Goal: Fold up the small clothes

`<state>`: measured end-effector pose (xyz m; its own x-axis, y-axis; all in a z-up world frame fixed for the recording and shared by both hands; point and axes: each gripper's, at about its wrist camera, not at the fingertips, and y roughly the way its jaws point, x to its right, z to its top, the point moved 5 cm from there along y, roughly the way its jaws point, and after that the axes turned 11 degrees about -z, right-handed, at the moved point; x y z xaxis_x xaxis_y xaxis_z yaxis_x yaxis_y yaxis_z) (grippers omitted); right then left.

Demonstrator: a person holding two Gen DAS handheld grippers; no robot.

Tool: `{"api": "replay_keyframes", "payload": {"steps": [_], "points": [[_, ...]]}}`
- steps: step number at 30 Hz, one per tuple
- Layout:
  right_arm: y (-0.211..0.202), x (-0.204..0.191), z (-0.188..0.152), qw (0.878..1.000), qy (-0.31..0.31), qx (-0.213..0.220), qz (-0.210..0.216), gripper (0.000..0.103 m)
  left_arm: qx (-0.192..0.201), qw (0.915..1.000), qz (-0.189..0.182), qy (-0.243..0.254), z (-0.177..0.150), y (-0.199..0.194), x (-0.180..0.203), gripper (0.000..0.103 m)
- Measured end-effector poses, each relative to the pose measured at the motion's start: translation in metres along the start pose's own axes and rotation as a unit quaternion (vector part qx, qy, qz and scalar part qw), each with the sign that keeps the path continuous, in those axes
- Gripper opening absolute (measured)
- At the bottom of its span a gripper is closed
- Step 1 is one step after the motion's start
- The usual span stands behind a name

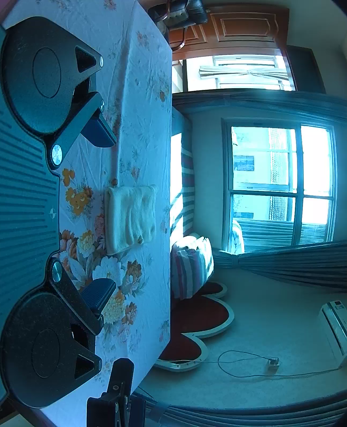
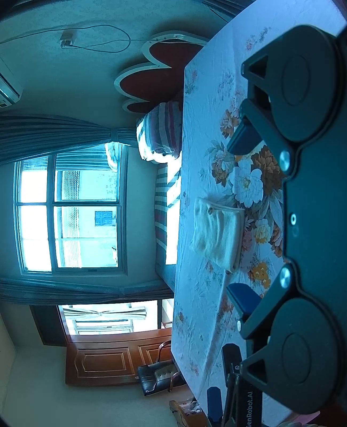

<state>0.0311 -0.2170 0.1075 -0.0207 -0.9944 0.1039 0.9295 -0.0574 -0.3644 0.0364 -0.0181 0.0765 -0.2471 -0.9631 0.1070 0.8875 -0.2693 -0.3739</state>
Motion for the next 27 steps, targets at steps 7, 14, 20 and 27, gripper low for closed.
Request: {"api": "replay_keyframes", "payload": {"steps": [7,14,20,27], "points": [[0.0025,0.0006,0.0010,1.000,0.000,-0.001,0.002,0.103,0.000,1.0000,0.000,0.005,0.0012,-0.0012,0.0003,0.103],[0.0045,0.0018,0.0008,1.000,0.000,-0.001,0.005,0.103,0.000,1.0000,0.001,0.007,0.0030,-0.0009,0.0011,0.103],[0.0051,0.0030,0.0011,1.000,0.000,0.001,0.007,0.103,0.000,1.0000,0.001,0.007,0.0041,0.0003,0.0021,0.103],[0.0052,0.0039,0.0016,1.000,0.001,0.000,0.008,0.103,0.001,1.0000,0.001,0.005,0.0048,0.0003,0.0026,0.103]]}}
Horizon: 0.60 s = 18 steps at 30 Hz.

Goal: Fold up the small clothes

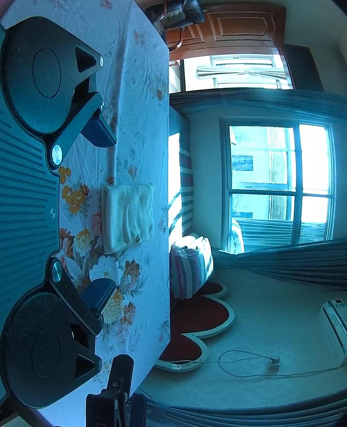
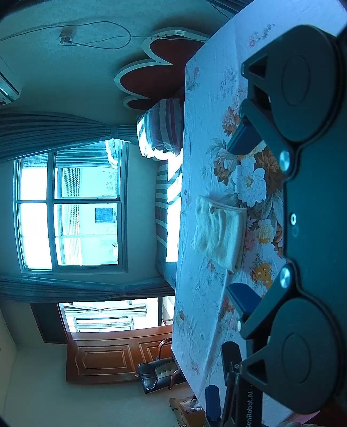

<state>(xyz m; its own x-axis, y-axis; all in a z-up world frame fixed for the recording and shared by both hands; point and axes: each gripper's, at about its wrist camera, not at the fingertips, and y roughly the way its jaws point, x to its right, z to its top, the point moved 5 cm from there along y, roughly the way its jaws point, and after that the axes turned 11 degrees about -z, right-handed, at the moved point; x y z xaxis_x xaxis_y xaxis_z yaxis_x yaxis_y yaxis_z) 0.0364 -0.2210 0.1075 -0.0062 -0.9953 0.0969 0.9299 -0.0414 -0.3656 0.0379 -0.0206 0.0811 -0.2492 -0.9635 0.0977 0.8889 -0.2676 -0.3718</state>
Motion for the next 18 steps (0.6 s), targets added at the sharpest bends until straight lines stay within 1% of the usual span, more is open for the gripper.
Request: {"api": "replay_keyframes", "payload": {"steps": [18], "points": [[0.0022,0.0046,0.0012,1.000,0.000,-0.001,0.005,0.103,-0.001,1.0000,0.001,-0.002,-0.0014,0.0033,-0.0010,0.103]]}}
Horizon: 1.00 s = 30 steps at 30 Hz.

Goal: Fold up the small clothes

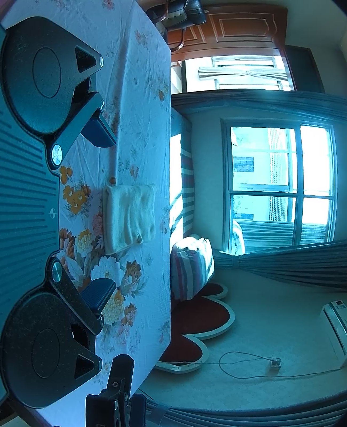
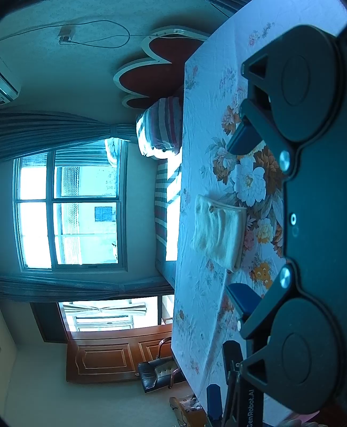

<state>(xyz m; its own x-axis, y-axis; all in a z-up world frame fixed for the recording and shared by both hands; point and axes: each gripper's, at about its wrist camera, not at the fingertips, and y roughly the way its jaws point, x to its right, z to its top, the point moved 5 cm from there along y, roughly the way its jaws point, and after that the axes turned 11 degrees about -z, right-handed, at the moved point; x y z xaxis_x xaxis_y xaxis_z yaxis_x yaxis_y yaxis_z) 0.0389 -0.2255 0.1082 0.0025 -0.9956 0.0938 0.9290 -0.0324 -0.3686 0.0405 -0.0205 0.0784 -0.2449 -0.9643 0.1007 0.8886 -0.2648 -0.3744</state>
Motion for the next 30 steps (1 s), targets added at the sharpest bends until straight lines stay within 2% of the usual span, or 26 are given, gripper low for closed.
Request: {"api": "replay_keyframes", "payload": {"steps": [15,30], "points": [[0.0005,0.0006,0.0002,1.000,-0.001,0.000,0.001,0.103,-0.004,1.0000,-0.007,-0.003,-0.0022,0.0038,-0.0011,0.103],[0.0025,0.0019,0.0008,1.000,-0.003,-0.002,0.002,0.103,0.003,1.0000,0.009,-0.004,-0.0015,0.0036,-0.0007,0.103]]}}
